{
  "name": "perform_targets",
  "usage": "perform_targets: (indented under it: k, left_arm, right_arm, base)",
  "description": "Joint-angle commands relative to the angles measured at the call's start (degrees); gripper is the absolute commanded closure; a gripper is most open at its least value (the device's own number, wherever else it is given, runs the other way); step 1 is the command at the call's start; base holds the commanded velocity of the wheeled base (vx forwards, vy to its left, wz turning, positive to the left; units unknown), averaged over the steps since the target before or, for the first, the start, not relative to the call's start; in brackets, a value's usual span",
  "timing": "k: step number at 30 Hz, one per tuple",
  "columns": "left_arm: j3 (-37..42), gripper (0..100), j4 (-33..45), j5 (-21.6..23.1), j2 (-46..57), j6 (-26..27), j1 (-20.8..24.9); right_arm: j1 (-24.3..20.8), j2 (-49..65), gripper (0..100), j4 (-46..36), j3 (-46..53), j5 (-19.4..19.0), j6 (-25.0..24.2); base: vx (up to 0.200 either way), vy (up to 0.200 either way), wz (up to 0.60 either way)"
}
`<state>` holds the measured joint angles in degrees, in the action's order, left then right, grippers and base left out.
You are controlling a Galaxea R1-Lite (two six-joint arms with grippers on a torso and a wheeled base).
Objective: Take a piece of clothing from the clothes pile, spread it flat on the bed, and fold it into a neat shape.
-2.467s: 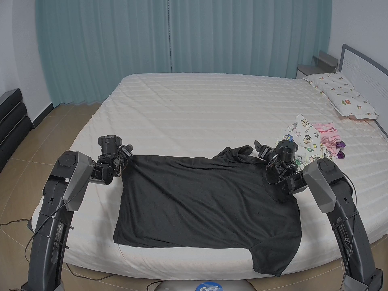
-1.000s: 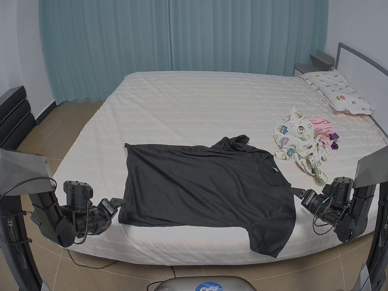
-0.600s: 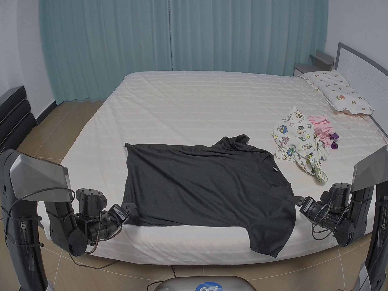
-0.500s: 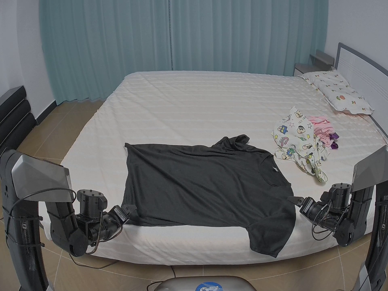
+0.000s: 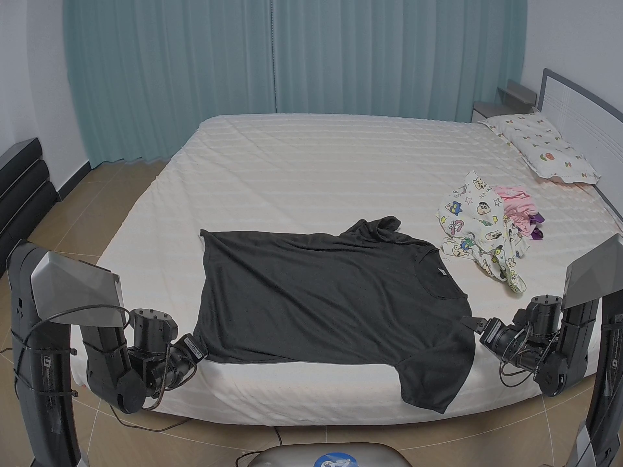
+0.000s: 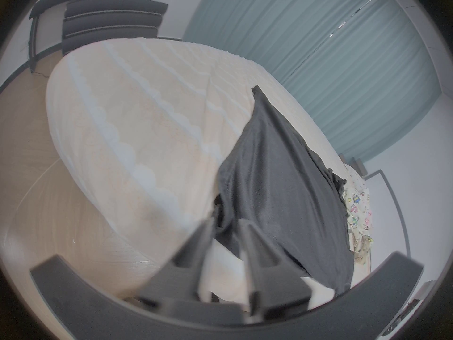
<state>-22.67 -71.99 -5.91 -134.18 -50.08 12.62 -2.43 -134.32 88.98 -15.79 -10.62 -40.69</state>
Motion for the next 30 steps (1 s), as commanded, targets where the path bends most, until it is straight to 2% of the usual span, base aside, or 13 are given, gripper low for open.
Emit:
perform_targets:
  k: [1,10,17,20,30]
  left_arm:
    - [1.93,100,0.0,-0.68,-0.47,-0.02,-0.05]
    - [5.01,100,0.53,-0.77,2.17,1.83,-1.37]
    - [5.62,100,0.62,-0.77,2.17,5.78,-5.32]
    - [5.62,100,0.62,-0.59,1.73,6.05,-5.85]
    - [5.01,100,0.62,-0.06,1.47,5.87,-6.46]
  right_arm:
    - [-0.3,-0.77,0,0.49,0.23,-0.02,0.09]
    - [-1.0,-2.35,0,0.14,0.58,-0.81,0.61]
    - [-1.09,-3.5,0,-0.39,1.02,-3.09,2.55]
    - [-1.62,-4.55,0,-0.39,0.76,-3.18,4.04]
    - [-1.88,-5.96,0,-0.82,-2.05,-3.18,4.04]
  base:
    - [0.0,0.0,0.0]
    - [0.0,0.0,0.0]
    - [0.0,0.0,0.0]
    - [0.0,0.0,0.0]
    - [0.0,0.0,0.0]
